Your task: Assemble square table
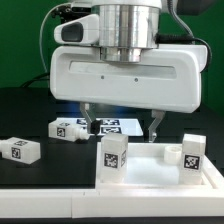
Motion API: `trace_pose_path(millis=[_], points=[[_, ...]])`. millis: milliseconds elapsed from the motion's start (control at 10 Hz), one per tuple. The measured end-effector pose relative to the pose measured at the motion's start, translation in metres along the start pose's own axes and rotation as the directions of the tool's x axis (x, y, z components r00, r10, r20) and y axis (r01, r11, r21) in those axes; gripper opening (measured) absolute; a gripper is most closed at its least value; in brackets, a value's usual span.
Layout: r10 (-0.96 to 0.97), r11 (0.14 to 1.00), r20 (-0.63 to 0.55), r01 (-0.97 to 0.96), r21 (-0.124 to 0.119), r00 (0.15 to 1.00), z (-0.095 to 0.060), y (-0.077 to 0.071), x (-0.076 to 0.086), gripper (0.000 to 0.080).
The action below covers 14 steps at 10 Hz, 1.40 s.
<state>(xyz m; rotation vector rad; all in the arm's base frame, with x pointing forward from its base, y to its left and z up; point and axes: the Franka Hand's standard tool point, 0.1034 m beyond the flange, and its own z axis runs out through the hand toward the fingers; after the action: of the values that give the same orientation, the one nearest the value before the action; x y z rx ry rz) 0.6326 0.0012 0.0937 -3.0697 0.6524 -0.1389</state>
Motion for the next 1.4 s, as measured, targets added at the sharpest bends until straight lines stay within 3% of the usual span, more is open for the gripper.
trace_pose_path(millis=[300, 400, 600, 1100, 1400], points=[[0.004, 1.0, 0.001, -0.004, -0.001, 1.0, 0.001, 0.0, -0.001, 0.0649], [0.104, 0.995, -0.001, -0.104, 0.003, 0.995, 0.0, -0.001, -0.01, 0.0649], [0.311, 0.95, 0.032, -0.312, 0.009, 0.95, -0.004, -0.002, -0.045, 0.0649], [0.357, 0.934, 0.025, -0.357, 0.0, 0.934, -0.004, -0.006, -0.048, 0.0649], [0.615, 0.789, 0.036, -0.615, -0.012, 0.788, 0.009, -0.007, -0.087, 0.0649]])
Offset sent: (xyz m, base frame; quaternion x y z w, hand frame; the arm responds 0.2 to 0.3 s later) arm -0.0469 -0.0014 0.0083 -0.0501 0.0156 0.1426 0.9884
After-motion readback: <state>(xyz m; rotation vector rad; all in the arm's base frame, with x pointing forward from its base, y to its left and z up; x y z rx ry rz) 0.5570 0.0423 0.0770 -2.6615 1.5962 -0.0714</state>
